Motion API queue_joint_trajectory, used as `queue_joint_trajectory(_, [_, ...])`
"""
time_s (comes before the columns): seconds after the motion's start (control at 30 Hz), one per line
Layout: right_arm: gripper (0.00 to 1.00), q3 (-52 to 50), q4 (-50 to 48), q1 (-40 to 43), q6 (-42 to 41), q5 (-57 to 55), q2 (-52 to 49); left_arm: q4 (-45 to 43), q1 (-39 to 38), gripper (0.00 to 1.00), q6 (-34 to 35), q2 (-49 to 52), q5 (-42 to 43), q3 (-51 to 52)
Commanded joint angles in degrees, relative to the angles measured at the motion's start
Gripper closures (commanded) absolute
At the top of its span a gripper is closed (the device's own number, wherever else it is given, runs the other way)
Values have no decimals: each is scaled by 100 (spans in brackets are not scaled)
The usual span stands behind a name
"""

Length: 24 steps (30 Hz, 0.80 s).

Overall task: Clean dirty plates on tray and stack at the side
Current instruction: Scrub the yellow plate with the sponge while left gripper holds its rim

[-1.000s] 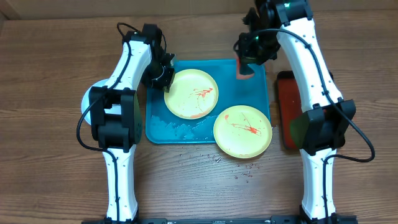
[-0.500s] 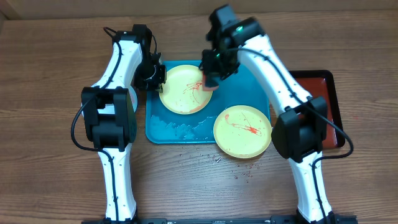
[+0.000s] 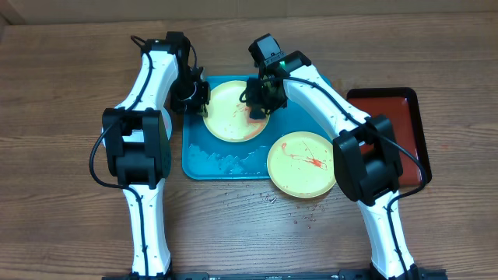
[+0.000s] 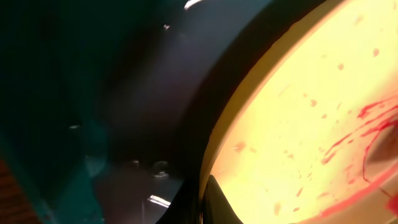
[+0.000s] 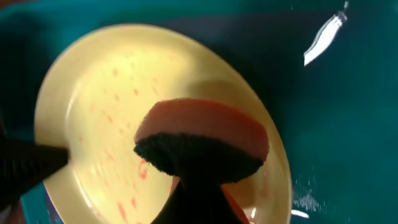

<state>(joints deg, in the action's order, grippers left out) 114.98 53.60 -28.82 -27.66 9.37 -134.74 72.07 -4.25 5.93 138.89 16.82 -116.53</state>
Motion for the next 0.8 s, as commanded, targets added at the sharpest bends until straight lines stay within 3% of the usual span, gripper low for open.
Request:
queue_joint_trajectory(0.0, [96, 26, -118, 44, -114, -210, -201, 13, 7, 96, -122, 83, 339, 50])
queue_joint_trajectory(0.3, [96, 24, -72, 44, -109, -33, -420, 33, 48, 96, -302, 7, 299, 50])
queue_joint_trajectory(0.77, [96, 26, -55, -299, 553, 2039, -765, -35, -76, 96, -321, -330, -26, 50])
